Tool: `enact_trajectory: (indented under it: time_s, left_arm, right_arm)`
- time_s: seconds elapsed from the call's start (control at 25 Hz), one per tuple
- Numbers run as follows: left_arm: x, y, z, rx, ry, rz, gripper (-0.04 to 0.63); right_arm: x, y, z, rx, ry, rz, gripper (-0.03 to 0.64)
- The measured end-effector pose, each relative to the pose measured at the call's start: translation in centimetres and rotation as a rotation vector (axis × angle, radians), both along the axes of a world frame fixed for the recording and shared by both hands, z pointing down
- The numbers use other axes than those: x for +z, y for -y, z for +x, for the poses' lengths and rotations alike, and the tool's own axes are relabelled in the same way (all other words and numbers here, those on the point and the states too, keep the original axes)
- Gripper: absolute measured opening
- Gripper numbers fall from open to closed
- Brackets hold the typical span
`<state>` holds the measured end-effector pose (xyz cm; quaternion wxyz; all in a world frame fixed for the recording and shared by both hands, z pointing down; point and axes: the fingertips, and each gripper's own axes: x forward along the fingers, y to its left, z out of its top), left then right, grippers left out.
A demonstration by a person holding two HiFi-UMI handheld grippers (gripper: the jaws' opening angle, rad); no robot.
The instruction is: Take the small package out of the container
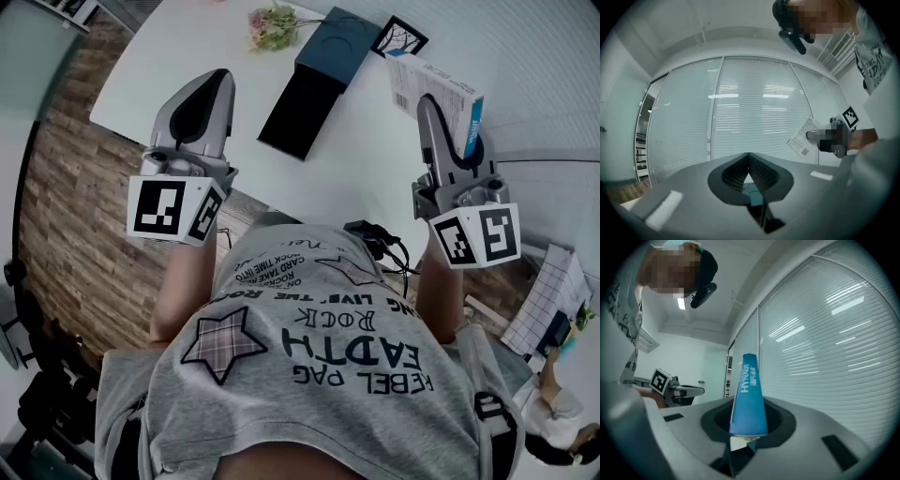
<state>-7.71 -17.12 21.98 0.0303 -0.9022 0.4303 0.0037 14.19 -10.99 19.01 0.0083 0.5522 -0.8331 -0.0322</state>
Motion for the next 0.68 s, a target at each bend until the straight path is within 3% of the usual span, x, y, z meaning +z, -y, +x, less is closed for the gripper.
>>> enact_trajectory:
  time_s: [0.68]
  left_arm:
    - [0.55, -0.04, -0.78, -0.016, 0.012, -0.008, 0.011]
  right_arm:
    - [0.52, 0.16, -0.39, -0.001, -0.002, -0.006, 0.086]
